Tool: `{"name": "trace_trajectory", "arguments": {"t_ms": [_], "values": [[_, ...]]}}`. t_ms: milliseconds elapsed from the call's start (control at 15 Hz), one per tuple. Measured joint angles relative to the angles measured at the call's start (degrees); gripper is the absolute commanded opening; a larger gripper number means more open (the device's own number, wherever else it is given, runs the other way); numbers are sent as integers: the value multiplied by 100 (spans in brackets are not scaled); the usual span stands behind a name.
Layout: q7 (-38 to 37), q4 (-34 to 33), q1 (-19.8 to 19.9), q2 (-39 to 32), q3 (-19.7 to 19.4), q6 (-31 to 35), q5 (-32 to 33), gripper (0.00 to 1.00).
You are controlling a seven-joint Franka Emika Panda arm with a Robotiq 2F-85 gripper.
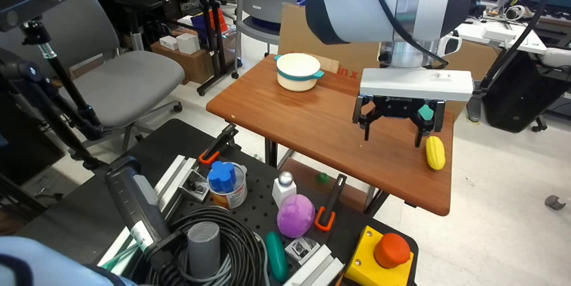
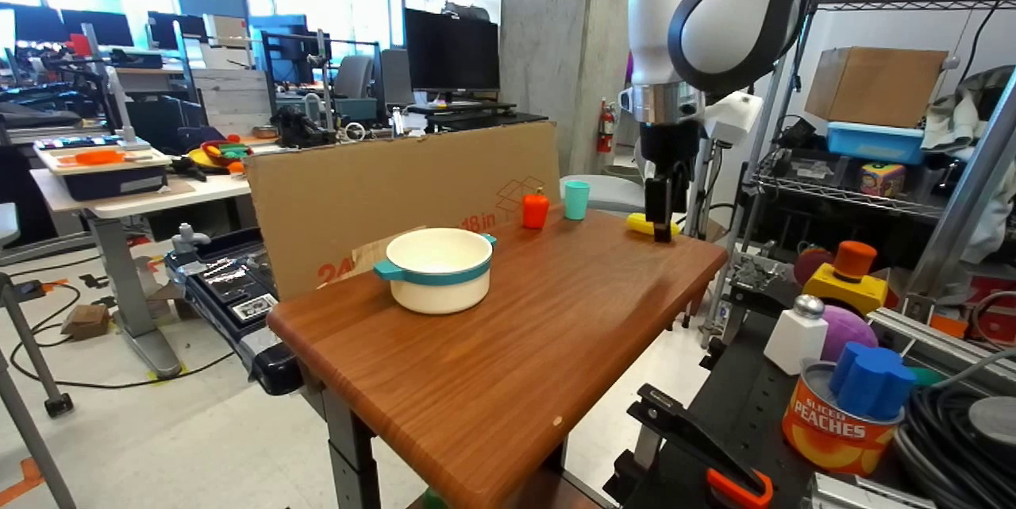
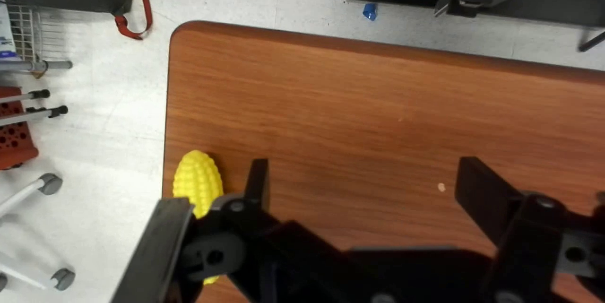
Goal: Move the maize to the right
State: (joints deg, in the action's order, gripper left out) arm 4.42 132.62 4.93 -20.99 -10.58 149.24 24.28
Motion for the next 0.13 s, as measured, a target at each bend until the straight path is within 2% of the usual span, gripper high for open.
{"name": "trace_trajectory", "arguments": {"t_ms": [133], "values": [[-16,-34,-4,-8,-11,-4,5,100]]}}
